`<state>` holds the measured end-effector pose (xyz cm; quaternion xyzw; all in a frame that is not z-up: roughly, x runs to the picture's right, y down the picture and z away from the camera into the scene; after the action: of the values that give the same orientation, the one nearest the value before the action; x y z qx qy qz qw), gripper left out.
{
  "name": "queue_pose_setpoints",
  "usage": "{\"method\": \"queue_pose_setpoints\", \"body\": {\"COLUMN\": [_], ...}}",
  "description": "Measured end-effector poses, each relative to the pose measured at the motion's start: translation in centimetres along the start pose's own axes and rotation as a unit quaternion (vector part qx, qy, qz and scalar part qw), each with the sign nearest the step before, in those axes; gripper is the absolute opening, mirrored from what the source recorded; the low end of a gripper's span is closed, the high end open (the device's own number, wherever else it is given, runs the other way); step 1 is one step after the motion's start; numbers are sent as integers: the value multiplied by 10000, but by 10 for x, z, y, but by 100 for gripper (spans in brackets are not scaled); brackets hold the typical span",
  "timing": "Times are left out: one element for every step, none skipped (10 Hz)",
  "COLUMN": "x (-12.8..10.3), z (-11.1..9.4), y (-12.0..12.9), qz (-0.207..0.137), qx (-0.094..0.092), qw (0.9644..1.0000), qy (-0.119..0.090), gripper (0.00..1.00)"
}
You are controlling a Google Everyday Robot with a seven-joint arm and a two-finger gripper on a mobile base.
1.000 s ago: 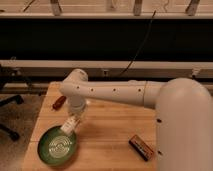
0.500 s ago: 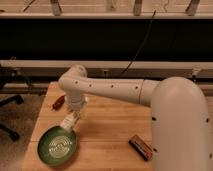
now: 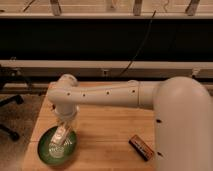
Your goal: Place the bottle in the ceramic bowl
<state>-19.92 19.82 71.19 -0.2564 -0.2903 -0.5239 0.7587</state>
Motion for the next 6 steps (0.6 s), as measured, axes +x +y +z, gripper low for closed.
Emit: {"method": "queue_pose_setpoints", "body": {"x": [-21, -35, -47, -55, -58, -59], "z": [4, 7, 15, 21, 23, 25], "y": [-2, -5, -10, -18, -24, -29], "qz": [-250, -433, -675, -888, -1001, -1075], "qx": [58, 103, 153, 202, 240, 278], "qw": [9997, 9990, 9976, 9958, 9946, 9937], "qy": [-14, -34, -77, -116, -151, -177], "gripper": [0, 0, 3, 12, 20, 31]}}
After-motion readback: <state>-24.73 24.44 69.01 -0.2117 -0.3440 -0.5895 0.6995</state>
